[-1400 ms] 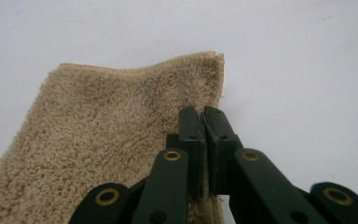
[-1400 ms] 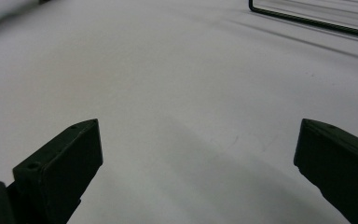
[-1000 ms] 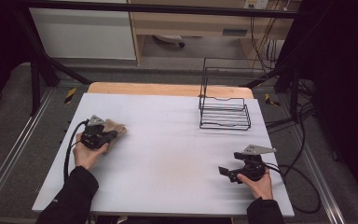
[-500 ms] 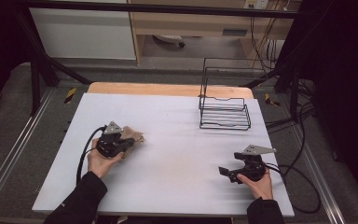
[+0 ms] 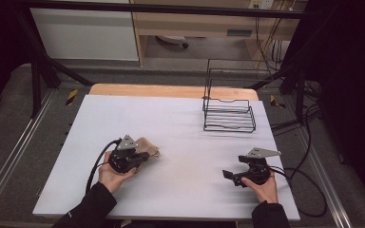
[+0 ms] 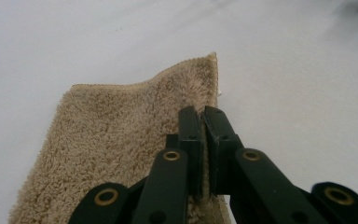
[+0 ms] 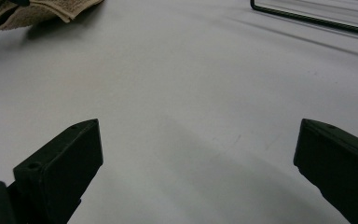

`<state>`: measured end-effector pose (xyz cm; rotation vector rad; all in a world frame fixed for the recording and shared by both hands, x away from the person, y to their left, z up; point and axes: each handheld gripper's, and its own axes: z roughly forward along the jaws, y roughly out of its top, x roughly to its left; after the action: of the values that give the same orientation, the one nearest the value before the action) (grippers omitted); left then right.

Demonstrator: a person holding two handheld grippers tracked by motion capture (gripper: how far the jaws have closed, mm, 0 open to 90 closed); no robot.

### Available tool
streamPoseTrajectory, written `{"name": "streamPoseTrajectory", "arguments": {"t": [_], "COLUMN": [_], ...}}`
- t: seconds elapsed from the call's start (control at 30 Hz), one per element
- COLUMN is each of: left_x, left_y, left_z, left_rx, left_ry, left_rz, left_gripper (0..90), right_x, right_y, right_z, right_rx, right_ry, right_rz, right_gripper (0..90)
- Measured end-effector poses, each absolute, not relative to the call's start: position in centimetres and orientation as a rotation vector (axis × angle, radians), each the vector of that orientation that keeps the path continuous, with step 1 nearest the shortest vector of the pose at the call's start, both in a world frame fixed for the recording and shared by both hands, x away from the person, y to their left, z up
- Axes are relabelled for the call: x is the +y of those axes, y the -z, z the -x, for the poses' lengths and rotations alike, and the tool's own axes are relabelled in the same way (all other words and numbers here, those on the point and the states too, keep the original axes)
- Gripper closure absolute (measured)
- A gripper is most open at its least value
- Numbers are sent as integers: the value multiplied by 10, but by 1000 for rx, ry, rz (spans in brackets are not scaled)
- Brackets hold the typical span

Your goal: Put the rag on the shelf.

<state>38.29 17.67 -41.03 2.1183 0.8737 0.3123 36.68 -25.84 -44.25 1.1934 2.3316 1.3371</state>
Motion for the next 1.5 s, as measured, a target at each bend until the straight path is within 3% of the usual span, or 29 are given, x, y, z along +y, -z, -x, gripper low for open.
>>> {"name": "streamPoseTrajectory", "arguments": {"t": [0.5, 0.73, 0.83, 1.1, 1.5], "left_x": [159, 171, 183, 222, 267], "left_y": [427, 416, 412, 408, 412], "left_z": [-365, -363, -363, -363, -359], "left_rx": [821, 842, 869, 959, 1009], "left_ry": [-279, -286, -318, -352, -376], "left_rz": [-2175, -2110, -2088, -2022, -1985], "left_gripper": [826, 545, 492, 185, 76], "right_x": [-254, -245, -241, -207, -147], "right_y": [443, 441, 440, 432, 420], "right_z": [-367, -367, -368, -373, -385], "right_rx": [2348, 2348, 2355, 2384, 2424], "right_ry": [-1320, -1317, -1310, -1307, -1319], "right_rz": [-1177, -1175, -1170, -1131, -1070], "right_gripper": [17, 19, 19, 22, 27]}}
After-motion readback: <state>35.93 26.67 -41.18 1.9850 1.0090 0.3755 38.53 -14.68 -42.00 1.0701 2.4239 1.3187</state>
